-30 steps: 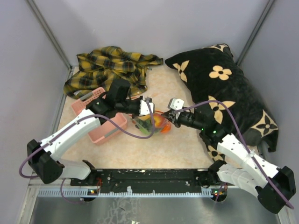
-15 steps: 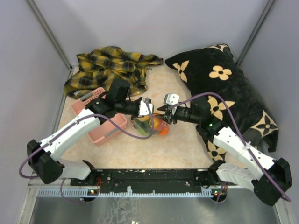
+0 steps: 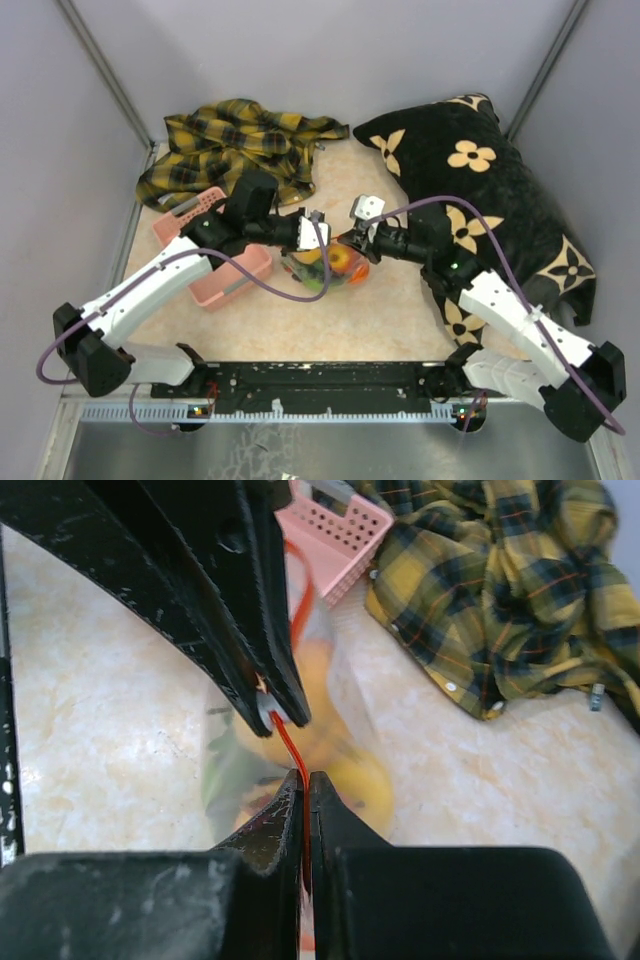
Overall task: Place the food in the zip-top bag and seal the zipper
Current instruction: Zip the zipper food storage bag at the center of the board.
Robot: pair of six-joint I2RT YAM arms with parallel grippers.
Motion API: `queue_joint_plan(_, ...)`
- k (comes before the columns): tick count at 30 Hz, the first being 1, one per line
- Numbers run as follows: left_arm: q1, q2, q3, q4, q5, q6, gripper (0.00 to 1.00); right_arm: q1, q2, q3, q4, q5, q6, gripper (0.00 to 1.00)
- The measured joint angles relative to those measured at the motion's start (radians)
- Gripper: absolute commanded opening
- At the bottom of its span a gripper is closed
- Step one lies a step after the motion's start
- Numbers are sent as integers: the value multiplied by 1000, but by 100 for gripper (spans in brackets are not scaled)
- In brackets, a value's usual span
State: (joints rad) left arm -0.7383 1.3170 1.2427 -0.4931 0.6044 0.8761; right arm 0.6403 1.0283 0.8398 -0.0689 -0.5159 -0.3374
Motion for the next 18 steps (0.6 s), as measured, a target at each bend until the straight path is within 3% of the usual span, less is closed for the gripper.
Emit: queue_joint_plan(18,17,-136,-98,-25,-182,-35,0,-33,-203,-58,-122,268,51,0)
